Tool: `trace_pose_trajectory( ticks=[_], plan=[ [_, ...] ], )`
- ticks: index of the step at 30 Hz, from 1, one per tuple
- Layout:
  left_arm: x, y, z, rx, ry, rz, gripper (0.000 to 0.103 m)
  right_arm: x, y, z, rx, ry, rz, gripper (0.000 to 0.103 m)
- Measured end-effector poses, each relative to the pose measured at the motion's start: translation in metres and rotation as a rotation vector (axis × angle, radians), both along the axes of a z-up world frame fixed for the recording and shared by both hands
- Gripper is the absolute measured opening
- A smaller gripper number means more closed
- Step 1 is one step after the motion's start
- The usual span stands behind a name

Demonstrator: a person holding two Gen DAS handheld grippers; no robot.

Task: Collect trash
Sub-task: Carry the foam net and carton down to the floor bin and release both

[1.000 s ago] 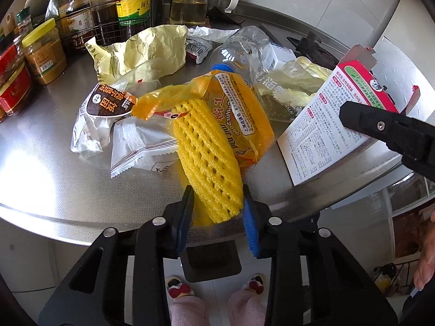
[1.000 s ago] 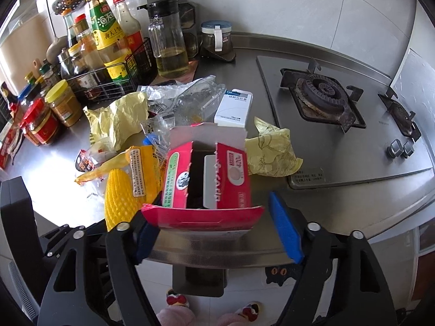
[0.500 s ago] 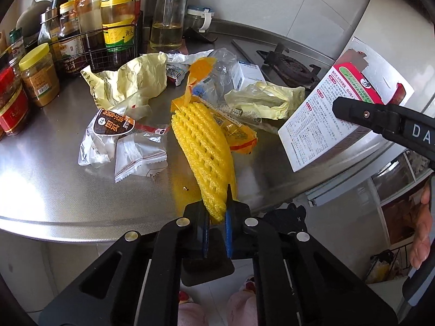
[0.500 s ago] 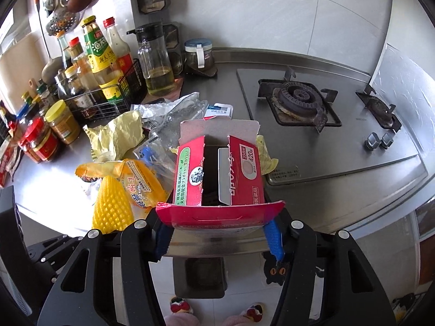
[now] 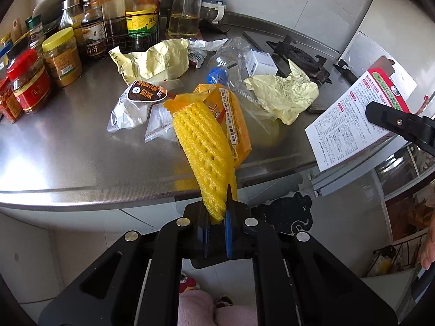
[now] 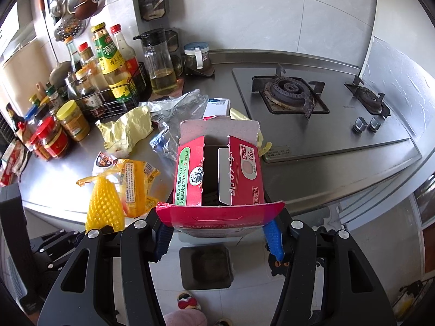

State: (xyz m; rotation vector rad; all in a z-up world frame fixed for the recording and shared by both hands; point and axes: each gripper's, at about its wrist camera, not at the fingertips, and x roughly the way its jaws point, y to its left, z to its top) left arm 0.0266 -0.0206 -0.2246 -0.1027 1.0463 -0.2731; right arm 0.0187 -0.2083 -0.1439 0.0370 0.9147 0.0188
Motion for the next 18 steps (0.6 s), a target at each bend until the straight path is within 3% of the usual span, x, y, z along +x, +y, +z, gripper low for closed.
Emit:
trace_pose_trajectory(
  ticks=[10,18],
  plan=[
    [-0.035,-0.004,-0.03,-0.015,0.077,0.027,0.007,-0.027,-0.002,-0.019,0.021,0.043,0.044,0.058],
    [-0.056,-0.01,-0.043,-0.013,0.079,0.033,0.007,-0.048,-0.002,-0.045,0.039,0.073,0.07,0.058]
  ],
)
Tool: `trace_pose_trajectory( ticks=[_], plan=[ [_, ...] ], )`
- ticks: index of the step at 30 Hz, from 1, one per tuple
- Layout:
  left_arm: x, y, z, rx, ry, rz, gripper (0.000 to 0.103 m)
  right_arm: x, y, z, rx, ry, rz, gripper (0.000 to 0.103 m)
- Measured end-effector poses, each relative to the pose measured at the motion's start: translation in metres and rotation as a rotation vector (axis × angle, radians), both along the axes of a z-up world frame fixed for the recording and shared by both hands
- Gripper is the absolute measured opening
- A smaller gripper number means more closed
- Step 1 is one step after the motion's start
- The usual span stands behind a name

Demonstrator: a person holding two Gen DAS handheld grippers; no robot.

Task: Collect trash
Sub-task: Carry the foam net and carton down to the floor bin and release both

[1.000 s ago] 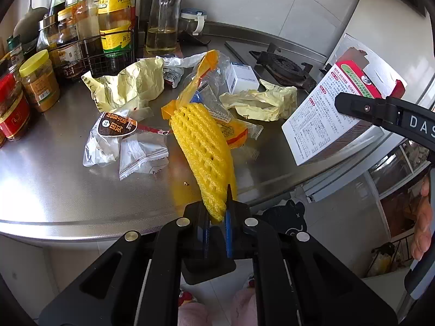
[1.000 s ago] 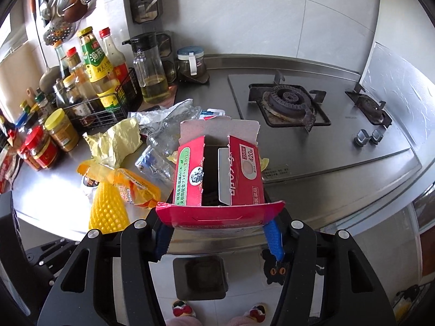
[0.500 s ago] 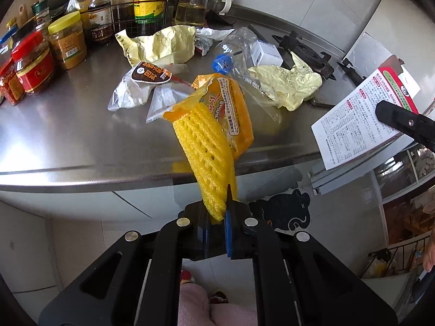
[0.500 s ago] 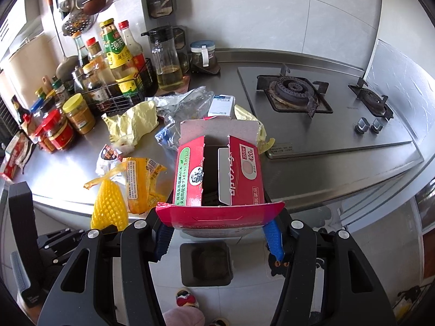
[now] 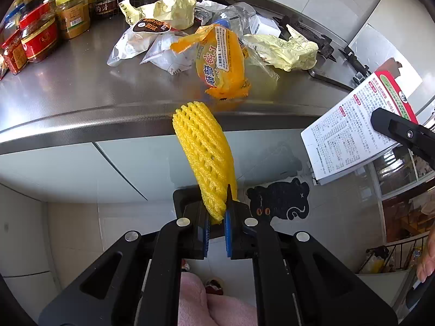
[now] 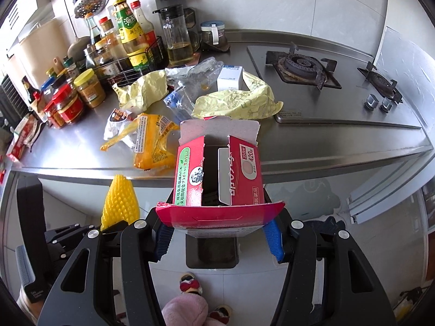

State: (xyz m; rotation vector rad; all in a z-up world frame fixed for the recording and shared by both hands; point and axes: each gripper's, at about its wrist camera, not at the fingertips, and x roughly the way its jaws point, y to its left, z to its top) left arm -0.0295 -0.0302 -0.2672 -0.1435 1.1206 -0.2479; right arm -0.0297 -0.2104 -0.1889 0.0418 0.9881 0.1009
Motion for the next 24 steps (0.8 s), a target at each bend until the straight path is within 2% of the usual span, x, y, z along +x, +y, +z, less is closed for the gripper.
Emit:
trace_pose_trajectory(
  ticks=[4,8,11,19,24],
  plan=[
    [-0.009,-0.008,-0.017,-0.001,0.011,-0.013,0.007,-0.009,-0.002,-0.025,0.011,0.033,0.006,0.058],
    [-0.019,-0.017,-0.053,-0.012,0.063,-0.041,0.007,-0.012,-0.004,-0.063,0.046,0.089,0.013,0.058],
    [-0.023,-0.023,-0.09,-0.047,0.108,-0.064,0.008,-0.007,-0.007,-0.106,0.116,0.135,0.015,0.058],
    [-0.011,-0.036,-0.189,-0.07,0.201,-0.05,0.008,0.018,-0.002,-0.233,0.116,0.275,-0.008,0.058],
    [-0.006,-0.041,-0.233,-0.07,0.252,-0.057,0.008,0.033,0.003,-0.284,0.119,0.342,-0.019,0.058]
  ],
)
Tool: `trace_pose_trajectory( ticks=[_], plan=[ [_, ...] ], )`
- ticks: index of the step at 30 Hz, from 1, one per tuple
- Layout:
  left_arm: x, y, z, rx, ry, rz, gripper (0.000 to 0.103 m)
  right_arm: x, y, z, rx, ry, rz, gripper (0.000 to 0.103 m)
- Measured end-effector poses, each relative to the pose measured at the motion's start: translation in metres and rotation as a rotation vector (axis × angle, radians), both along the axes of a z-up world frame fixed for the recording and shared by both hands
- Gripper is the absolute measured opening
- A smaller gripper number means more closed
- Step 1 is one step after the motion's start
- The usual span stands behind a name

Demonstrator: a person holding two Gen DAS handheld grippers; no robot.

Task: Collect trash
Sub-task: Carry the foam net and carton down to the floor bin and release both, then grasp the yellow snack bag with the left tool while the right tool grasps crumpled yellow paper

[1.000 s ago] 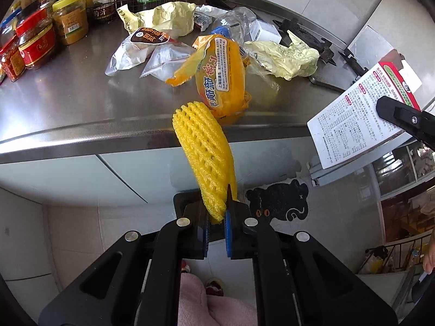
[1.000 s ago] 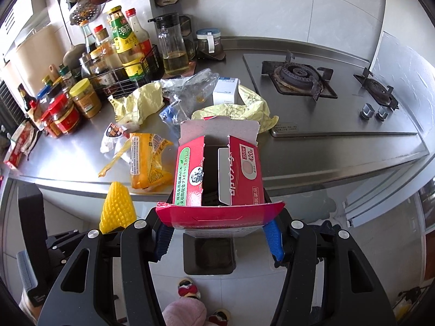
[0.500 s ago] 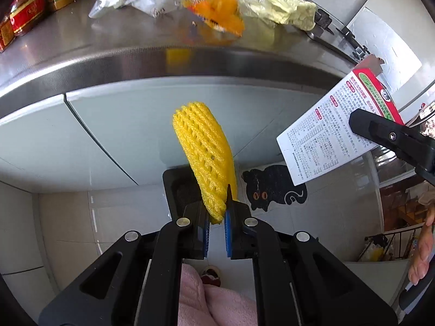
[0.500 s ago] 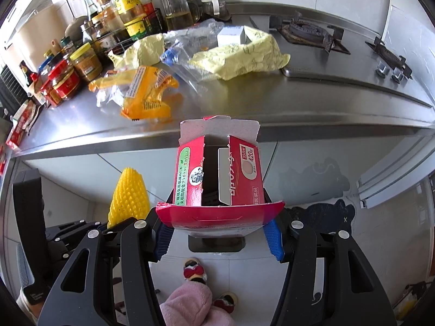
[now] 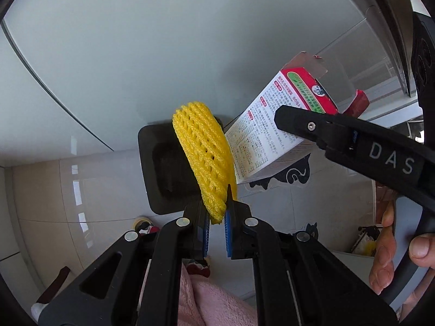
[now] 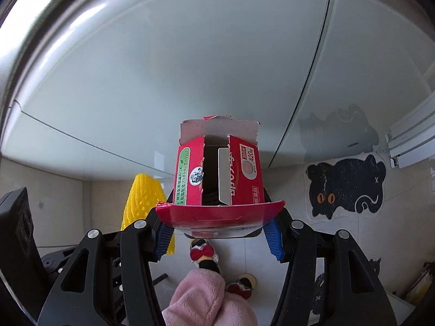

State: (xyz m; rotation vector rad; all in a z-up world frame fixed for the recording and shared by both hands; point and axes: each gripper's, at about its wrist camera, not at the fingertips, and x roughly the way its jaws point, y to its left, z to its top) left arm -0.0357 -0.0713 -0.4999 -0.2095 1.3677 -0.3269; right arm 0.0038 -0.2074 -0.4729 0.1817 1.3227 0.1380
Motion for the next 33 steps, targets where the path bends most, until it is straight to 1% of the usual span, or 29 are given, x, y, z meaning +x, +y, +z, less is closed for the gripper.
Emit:
trace_pose_trajectory(
  ticks=[4,5,6,8,9,10,12,13,15,19,22,25,28,29,30,31,33],
  plan=[
    [0.005,-0.004,-0.03,0.005,0.026,-0.001,0.009,0.012,0.003,-0.028,0.008,0.035,-0.015,0.058],
    [0.006,-0.004,-0.037,0.006,0.036,0.004,0.012,0.015,0.002,-0.034,0.013,0.05,-0.021,0.059],
    [0.008,0.0,-0.042,0.004,0.045,0.012,0.025,0.016,0.003,-0.037,0.018,0.063,-0.03,0.06],
    [0.009,0.003,-0.047,0.0,0.049,0.029,0.039,0.018,0.002,-0.042,0.017,0.076,-0.043,0.061],
    [0.009,0.004,-0.048,0.005,0.049,0.033,0.041,0.019,0.002,-0.043,0.01,0.077,-0.047,0.069],
    [0.01,0.006,-0.048,0.006,0.05,0.035,0.043,0.019,0.003,-0.043,0.009,0.075,-0.051,0.075],
    [0.011,0.007,-0.044,0.019,0.047,0.041,0.051,0.02,0.001,-0.041,0.007,0.076,-0.052,0.082],
    [0.012,0.007,-0.041,0.022,0.043,0.043,0.052,0.02,0.001,-0.04,0.011,0.073,-0.05,0.086],
    [0.012,0.007,-0.034,0.022,0.036,0.05,0.054,0.022,-0.001,-0.034,0.008,0.061,-0.045,0.088],
    [0.016,0.009,-0.016,0.03,0.013,0.069,0.058,0.023,-0.006,-0.014,0.009,0.036,-0.052,0.088],
    [0.016,0.007,0.007,0.042,-0.017,0.073,0.061,0.022,-0.01,0.011,0.01,0.005,-0.056,0.088],
    [0.016,0.008,0.037,0.052,-0.06,0.081,0.067,0.018,-0.015,0.042,0.01,-0.034,-0.051,0.088],
    [0.014,0.008,0.074,0.046,-0.108,0.102,0.074,0.012,-0.02,0.081,0.02,-0.087,-0.051,0.089],
    [0.014,0.009,0.087,0.045,-0.128,0.107,0.077,0.01,-0.022,0.095,0.025,-0.11,-0.05,0.089],
    [0.013,0.01,0.1,0.049,-0.15,0.113,0.079,0.008,-0.024,0.11,0.029,-0.136,-0.049,0.093],
    [0.014,0.013,0.113,0.054,-0.174,0.12,0.079,0.006,-0.027,0.124,0.031,-0.164,-0.048,0.095],
    [0.012,0.023,0.136,0.056,-0.217,0.134,0.082,0.003,-0.031,0.151,0.034,-0.21,-0.046,0.095]
  ],
)
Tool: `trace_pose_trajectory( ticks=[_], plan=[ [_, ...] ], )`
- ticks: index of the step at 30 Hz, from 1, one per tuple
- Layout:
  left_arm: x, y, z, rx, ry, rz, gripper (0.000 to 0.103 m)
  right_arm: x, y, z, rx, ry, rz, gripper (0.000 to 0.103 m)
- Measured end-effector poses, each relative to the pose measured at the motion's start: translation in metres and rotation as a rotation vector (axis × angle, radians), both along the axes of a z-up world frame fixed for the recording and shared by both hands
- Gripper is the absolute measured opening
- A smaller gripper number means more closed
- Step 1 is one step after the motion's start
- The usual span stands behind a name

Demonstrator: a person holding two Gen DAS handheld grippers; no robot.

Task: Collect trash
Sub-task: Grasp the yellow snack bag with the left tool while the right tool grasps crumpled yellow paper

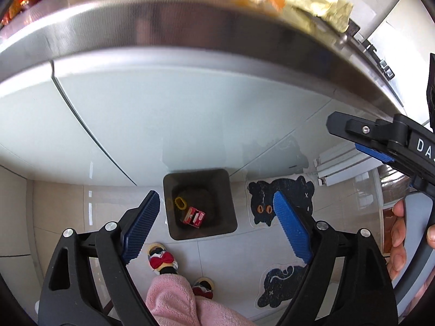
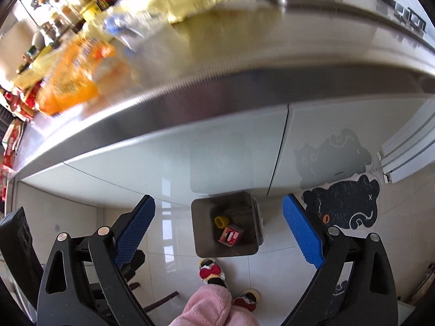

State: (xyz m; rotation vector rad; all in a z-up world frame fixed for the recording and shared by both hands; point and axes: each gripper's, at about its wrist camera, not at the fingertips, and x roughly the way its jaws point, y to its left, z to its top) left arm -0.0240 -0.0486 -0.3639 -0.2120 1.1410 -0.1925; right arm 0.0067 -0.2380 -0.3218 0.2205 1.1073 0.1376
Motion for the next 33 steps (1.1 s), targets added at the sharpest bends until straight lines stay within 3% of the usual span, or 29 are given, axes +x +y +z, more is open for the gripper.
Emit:
trace_pose_trajectory(
  ticks=[7,16,22,27,31,33],
  plan=[
    [-0.002,0.014,0.076,-0.03,-0.115,0.018,0.082,0.002,-0.015,0.073,0.016,-0.111,-0.027,0.095],
    [0.016,0.026,0.138,-0.05,-0.252,0.008,0.081,0.031,-0.017,0.119,0.057,-0.203,-0.07,0.095],
    [0.039,0.021,0.149,-0.062,-0.308,-0.029,0.074,0.059,-0.022,0.122,0.095,-0.212,-0.111,0.094],
    [0.061,0.011,0.142,-0.066,-0.288,-0.087,0.057,0.083,-0.03,0.107,0.173,-0.154,-0.152,0.079],
    [0.075,0.003,0.133,-0.052,-0.276,-0.119,0.055,0.1,-0.034,0.096,0.231,-0.129,-0.192,0.078],
    [0.08,0.0,0.129,-0.049,-0.269,-0.132,0.054,0.108,-0.031,0.09,0.238,-0.118,-0.199,0.071]
  ],
)
